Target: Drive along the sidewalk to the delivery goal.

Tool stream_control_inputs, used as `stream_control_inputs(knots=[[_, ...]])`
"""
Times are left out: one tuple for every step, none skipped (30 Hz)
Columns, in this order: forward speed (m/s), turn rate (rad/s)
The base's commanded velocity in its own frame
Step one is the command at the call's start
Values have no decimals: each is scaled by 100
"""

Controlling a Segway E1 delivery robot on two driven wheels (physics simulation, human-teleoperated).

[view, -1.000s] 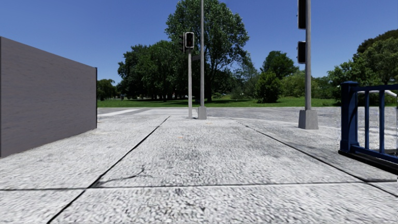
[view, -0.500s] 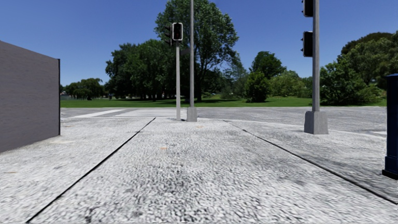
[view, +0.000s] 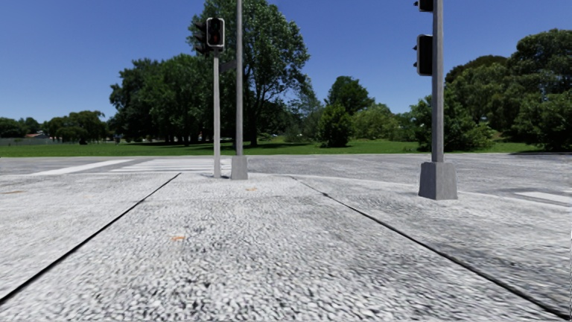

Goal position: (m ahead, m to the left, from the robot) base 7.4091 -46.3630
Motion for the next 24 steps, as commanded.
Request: stream_control_inputs(knots=[[149,-44],[150,-44],[151,-44],[152,-46],[152,-55],[152,-59],[152,-60],[152,-58],[152,-55],[152,-54],[152,-54],[152,-54],[152,-54],[152,-54],[153,-54],[153,-54],[153,-54],[153,-54],[153,-54],[153,-54],[154,-54],[154,-54],[155,-54],[155,-54]])
